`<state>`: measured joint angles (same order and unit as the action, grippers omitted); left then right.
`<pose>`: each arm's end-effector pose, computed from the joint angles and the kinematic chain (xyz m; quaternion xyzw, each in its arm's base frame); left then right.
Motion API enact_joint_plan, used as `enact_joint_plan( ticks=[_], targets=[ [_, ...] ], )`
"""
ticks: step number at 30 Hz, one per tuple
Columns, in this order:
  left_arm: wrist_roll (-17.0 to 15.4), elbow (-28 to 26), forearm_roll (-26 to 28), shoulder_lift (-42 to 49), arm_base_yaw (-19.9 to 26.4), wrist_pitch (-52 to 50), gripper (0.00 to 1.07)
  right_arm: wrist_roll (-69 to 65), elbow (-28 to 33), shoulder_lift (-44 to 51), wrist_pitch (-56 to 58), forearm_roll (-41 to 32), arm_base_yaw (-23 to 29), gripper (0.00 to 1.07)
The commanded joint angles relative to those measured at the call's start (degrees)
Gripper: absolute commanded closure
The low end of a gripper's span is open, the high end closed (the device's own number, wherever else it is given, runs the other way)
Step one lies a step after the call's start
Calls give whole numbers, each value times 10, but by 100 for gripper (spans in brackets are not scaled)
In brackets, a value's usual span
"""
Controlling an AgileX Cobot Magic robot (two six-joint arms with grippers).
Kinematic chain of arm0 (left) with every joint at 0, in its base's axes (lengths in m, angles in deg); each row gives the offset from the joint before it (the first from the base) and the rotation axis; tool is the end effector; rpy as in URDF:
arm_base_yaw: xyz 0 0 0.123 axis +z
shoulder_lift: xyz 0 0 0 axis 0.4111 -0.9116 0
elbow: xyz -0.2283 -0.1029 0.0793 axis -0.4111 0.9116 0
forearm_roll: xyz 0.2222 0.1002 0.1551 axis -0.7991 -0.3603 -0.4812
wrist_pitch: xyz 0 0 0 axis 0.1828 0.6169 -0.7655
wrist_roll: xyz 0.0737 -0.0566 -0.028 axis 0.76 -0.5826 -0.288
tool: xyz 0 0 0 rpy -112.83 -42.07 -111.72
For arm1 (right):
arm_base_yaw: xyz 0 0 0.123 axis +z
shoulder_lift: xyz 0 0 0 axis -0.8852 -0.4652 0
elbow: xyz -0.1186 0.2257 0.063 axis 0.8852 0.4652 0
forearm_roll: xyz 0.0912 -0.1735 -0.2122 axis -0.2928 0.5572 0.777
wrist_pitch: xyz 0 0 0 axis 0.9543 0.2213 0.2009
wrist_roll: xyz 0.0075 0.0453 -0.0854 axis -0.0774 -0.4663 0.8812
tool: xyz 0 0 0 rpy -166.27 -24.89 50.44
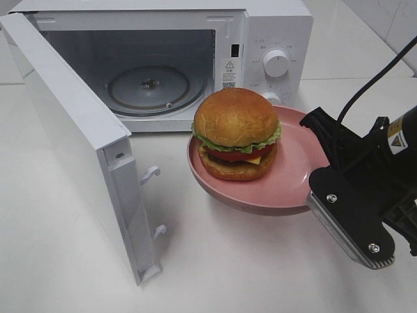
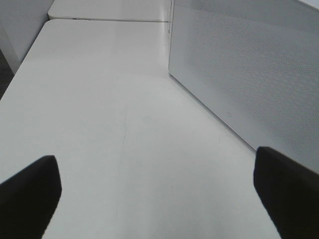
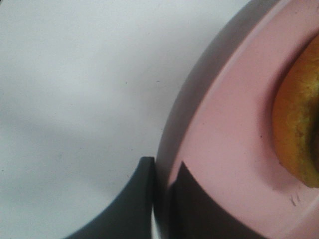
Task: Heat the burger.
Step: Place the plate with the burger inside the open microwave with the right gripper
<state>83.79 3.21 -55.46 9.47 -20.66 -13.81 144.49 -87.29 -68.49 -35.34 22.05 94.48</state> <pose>0.0526 -0.0046 0.2982 -0.0060 0.8478 -0.0188 0.5299 0.2275 0.1401 0.1614 -0.8650 0.4308 -0.1460 0.2119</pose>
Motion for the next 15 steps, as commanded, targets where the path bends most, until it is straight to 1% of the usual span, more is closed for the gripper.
enact_joint_plan(
  ticks=[1,5,9,15],
  targets=[
    [1,1,2,10,-2,1,9,9,-9,-3,-45,-10,-1,107],
    [1,1,2,10,-2,1,9,9,-14,-12,-59,-12,-1,107],
    [1,1,2,10,-2,1,9,9,-42,-34,-58,-12,-1,107],
    [1,1,2,10,-2,1,9,9,-65,-65,-64,-15,0,107]
  ],
)
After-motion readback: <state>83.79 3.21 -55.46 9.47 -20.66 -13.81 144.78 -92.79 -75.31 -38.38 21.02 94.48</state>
